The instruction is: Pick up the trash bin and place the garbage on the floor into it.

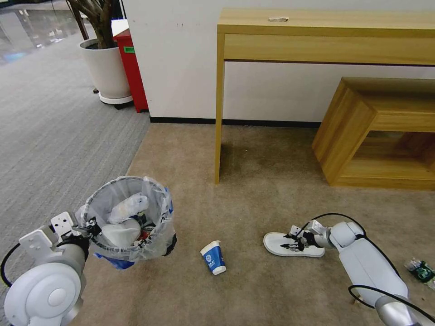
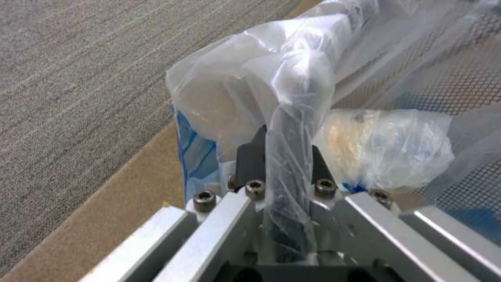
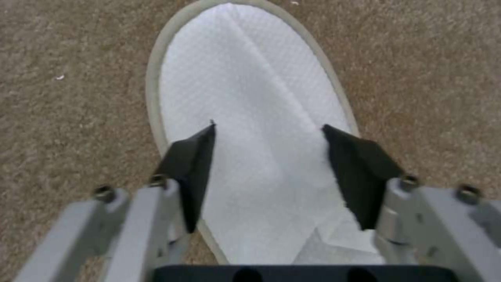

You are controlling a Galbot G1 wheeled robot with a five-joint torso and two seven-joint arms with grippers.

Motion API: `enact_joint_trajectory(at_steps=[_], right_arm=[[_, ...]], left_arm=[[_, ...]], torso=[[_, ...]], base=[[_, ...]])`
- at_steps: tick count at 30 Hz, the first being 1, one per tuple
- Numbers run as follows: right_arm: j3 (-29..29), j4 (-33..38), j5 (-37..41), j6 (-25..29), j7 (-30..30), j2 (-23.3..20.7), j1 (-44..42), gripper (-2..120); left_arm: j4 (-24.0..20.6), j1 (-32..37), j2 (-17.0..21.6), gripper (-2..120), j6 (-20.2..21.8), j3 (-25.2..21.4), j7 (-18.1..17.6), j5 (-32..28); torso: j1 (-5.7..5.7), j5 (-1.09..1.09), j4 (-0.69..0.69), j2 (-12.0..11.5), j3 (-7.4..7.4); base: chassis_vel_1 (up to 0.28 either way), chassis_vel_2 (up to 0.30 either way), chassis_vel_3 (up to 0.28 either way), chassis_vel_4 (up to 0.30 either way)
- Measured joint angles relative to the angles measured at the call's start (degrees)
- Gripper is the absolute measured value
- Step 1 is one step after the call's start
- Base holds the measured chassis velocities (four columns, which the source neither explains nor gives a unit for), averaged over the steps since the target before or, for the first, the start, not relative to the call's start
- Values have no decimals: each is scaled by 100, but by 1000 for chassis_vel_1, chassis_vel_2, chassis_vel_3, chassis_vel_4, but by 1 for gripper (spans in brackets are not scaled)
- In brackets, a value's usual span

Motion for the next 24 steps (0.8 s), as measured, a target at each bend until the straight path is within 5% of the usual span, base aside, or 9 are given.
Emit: enact_joint_trajectory(at_steps=[6,16,24], right_arm=[[9,-14,-11,5,-2,12,-8,74],[25,-16,-16,27,3,16,-32,39],[9,245,127,66,-13,-166,-65,53]], left_arm=[[-15,4,-4,1,-3,-3,1,0],[-46,26,-28,1,-15,-3,1,12],[-53,34,-45,1,-18,-6,-2,35]], torso=[[0,0,0,0,0],[0,1,0,0,0],[0,0,0,0,0]], base=[[0,0,0,0],[0,0,0,0],[0,0,0,0]])
